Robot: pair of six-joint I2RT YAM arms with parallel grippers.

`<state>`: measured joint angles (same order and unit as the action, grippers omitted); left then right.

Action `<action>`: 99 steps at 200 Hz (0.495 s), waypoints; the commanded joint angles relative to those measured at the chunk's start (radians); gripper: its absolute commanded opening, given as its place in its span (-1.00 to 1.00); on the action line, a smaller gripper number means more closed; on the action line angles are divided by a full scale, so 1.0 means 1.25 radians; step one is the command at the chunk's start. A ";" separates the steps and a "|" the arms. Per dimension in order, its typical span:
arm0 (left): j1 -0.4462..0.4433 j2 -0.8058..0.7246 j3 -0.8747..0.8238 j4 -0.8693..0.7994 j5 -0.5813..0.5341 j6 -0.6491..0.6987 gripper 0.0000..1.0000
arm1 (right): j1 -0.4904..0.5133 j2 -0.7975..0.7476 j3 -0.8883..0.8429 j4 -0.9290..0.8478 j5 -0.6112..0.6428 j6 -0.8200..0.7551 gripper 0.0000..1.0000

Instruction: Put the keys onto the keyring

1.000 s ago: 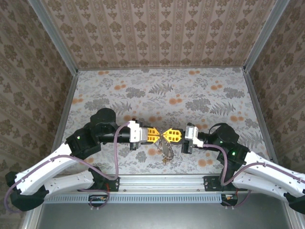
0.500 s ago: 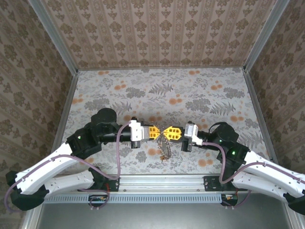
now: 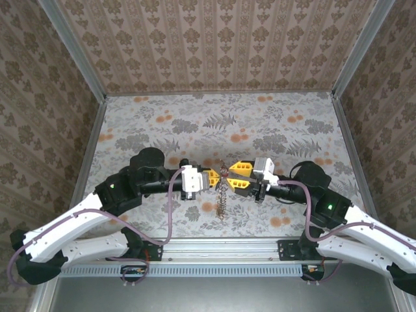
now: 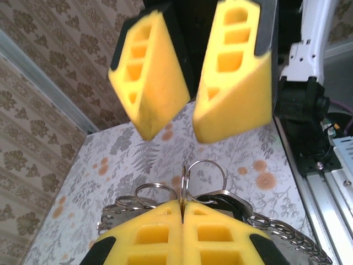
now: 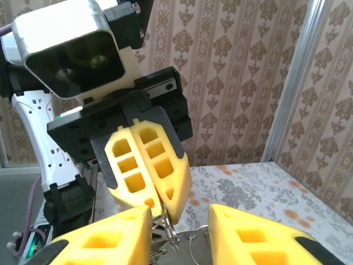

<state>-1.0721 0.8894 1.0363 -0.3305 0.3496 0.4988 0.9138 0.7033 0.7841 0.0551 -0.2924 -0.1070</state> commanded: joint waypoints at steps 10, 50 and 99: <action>-0.008 -0.010 0.004 0.016 -0.056 0.035 -1.00 | -0.015 0.044 0.089 -0.129 -0.021 0.121 -0.44; -0.011 -0.009 -0.003 0.017 -0.087 0.049 -1.00 | -0.031 0.082 0.108 -0.160 -0.073 0.207 -0.44; -0.014 -0.009 -0.010 0.017 -0.119 0.058 -1.00 | -0.034 0.080 0.110 -0.208 -0.077 0.242 -0.46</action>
<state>-1.0817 0.8890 1.0275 -0.3393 0.2344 0.5465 0.8795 0.8089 0.8867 -0.1612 -0.3534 0.1394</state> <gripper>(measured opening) 0.060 0.276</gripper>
